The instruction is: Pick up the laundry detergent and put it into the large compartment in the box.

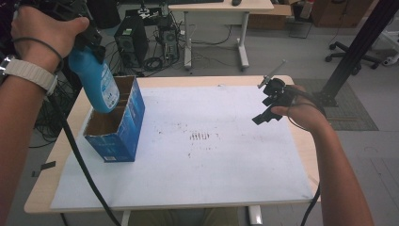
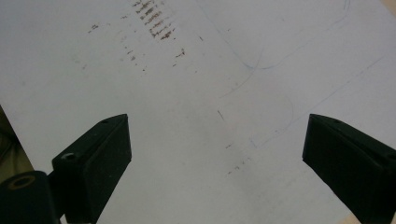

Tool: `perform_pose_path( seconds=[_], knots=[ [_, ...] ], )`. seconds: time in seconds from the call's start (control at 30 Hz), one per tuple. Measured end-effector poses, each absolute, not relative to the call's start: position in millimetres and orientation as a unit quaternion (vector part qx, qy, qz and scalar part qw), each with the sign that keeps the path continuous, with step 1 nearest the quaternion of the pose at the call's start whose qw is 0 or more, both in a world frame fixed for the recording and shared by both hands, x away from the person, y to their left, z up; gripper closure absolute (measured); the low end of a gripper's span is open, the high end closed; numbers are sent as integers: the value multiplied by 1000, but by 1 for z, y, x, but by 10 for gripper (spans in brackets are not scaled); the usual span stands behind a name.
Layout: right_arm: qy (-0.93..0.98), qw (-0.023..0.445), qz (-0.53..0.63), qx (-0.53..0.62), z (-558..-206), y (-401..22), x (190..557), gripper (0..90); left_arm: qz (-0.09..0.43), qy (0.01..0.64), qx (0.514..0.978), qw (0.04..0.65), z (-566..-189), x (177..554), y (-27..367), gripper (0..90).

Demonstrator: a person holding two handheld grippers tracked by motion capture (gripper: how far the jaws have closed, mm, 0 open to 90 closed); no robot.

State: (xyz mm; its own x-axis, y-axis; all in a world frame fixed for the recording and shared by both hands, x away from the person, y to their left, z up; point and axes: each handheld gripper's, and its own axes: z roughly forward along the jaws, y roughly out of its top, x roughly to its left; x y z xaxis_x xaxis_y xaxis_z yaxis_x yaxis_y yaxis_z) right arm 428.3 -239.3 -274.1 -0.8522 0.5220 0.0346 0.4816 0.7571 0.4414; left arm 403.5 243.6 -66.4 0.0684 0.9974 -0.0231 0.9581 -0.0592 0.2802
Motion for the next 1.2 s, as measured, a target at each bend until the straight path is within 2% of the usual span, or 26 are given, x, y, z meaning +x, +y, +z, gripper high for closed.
perform_pose_path(
  seconds=[0.6,1.2],
  knots=[
    [936,44,222,269,-274,-238,428,81,93,690,710,110,-90,408,258,374],
    [935,46,224,270,-273,-241,426,81,92,690,710,104,-136,414,263,374]
  ],
)
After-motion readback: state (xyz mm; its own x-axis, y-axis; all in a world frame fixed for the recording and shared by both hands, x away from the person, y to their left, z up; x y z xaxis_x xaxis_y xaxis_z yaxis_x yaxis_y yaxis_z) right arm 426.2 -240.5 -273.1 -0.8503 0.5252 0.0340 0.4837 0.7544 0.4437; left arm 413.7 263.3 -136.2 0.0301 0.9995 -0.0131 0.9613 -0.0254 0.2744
